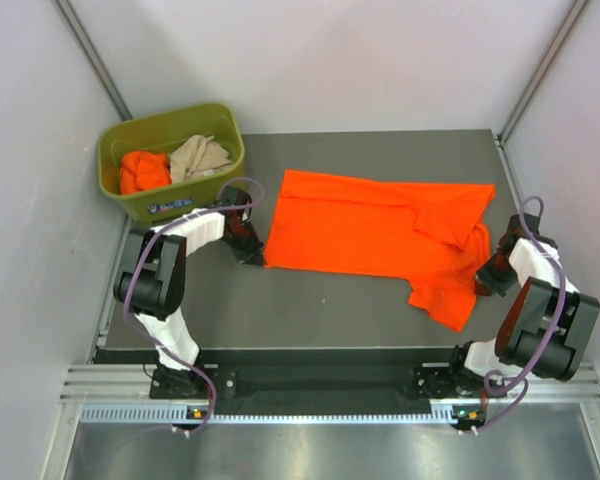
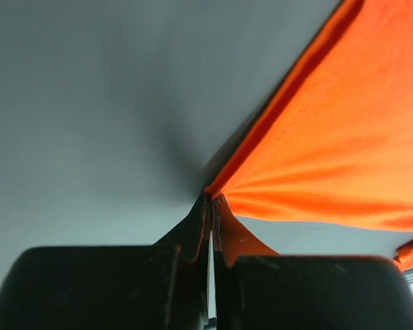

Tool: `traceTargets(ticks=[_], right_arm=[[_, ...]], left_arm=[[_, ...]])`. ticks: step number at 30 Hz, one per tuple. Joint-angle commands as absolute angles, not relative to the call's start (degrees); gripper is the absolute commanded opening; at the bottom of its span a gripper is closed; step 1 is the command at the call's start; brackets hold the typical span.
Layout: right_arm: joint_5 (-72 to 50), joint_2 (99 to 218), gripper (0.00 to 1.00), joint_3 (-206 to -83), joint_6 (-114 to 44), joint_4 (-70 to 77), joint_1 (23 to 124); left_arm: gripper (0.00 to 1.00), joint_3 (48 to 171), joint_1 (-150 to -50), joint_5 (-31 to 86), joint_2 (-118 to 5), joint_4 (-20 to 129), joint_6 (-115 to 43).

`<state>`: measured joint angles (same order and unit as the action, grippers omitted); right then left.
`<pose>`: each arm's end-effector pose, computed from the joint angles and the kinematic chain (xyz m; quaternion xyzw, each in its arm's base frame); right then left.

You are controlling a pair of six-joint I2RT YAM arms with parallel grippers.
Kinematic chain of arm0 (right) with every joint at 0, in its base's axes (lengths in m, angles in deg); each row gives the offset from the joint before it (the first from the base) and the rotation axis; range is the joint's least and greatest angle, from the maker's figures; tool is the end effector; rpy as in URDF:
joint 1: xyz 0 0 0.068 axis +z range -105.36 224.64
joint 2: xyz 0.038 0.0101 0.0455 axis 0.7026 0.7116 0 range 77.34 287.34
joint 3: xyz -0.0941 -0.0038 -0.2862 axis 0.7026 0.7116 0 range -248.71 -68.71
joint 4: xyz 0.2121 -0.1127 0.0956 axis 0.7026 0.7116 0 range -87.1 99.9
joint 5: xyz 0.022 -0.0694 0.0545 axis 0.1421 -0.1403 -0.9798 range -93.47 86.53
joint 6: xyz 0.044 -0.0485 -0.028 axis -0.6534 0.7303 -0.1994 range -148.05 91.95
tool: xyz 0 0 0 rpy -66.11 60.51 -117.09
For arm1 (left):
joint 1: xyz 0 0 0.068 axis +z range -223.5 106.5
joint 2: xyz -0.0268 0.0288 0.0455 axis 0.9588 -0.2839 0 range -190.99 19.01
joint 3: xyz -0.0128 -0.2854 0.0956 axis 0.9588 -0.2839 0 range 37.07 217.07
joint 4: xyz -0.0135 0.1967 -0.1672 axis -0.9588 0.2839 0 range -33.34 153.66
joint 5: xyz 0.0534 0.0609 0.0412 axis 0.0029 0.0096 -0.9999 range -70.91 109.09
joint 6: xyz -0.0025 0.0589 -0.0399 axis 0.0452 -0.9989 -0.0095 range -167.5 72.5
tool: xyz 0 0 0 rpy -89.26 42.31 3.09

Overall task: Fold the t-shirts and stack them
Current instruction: Fold the tshirt

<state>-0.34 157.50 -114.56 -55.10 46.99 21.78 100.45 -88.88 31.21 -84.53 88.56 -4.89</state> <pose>0.2107 -0.0924 0.1860 0.4221 0.9005 -0.0234 0.1019 0.3368 -0.1054 0.1637 -0.2153 0.9585 -0.1664 0.0851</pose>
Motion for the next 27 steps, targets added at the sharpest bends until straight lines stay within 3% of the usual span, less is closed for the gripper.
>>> traceTargets(ticks=[1,14,27], right_arm=[[2.85,153.98,0.00,-114.68,-54.86,48.95,20.47],[-3.29,151.00,0.00,-114.24,-54.59,51.15,21.16],[-7.95,158.71,0.00,-135.13,-54.51,49.57,23.37]], left_arm=[[0.00,97.19,-86.95,27.70,-80.48,89.62,-6.98],[0.00,101.13,-88.44,30.88,-80.75,90.41,-11.97],[0.00,123.02,-89.85,27.26,-89.88,97.00,-14.36]])
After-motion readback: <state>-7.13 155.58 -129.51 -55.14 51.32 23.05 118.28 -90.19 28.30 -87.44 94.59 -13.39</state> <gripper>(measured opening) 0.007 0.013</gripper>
